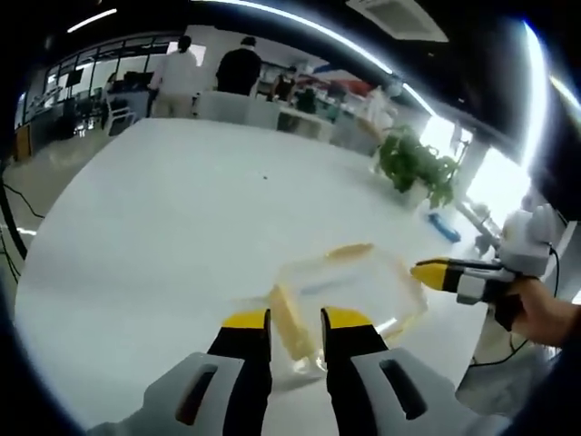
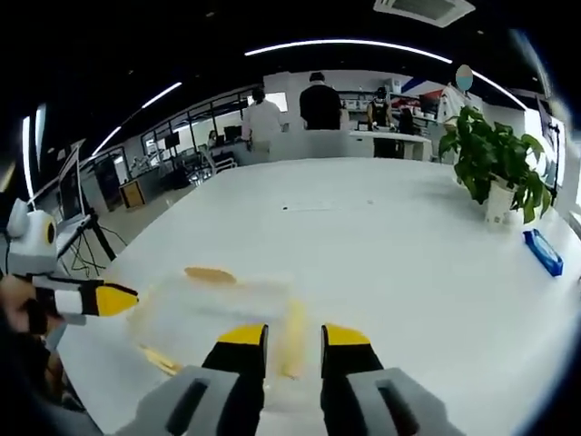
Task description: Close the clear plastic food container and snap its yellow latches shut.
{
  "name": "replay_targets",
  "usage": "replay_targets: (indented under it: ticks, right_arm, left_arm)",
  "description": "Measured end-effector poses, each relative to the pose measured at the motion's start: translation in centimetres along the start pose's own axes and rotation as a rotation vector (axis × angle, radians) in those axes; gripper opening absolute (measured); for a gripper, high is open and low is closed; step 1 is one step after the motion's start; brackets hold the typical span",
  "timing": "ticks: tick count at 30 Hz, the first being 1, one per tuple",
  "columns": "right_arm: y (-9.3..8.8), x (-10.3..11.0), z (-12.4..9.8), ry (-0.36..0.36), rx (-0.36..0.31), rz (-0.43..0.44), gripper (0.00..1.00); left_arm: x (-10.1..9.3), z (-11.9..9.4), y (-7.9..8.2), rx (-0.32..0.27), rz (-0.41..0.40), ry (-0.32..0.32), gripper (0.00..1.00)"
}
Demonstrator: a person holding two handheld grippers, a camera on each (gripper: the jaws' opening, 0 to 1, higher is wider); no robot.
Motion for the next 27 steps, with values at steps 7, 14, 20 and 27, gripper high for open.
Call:
replay_targets:
  ticks: [7, 14, 20, 27]
  right_arm:
    - [0.0, -0.1, 0.3, 0.026, 0.000, 0.032, 0.19]
    - [0.0, -0.3, 0.9, 0.106, -0.007, 0.120, 0.21]
    - [-0.8, -0.1, 1.2, 0.189, 0.045, 0.276, 0.33]
    - [-0.9, -0.6, 1.4, 0.209, 0.042, 0.298, 0.34]
  left_arm:
    - [-0.6, 0.6, -0.8, 0.035, -0.049, -0.022, 0.21]
    - [-0.3, 0.9, -1.1, 0.072, -0.122, -0.036, 0.26]
    - [-0.3, 1.0, -1.1, 0.076, -0.120, -0.046, 0.28]
    - [-0.4, 1.1, -1.1, 0.083, -0.107, -0.058, 0.27]
Point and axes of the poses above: the point that each gripper's makers call its tool centre point, and the gripper's own axes: z roughly forward along the fingers, x roughly to its left, y roughly out of its top, the point moved 7 cm from there along -z, roughly backward along the fingers, and after that the axes turned 12 degrees about y, right-handed, at the moved point
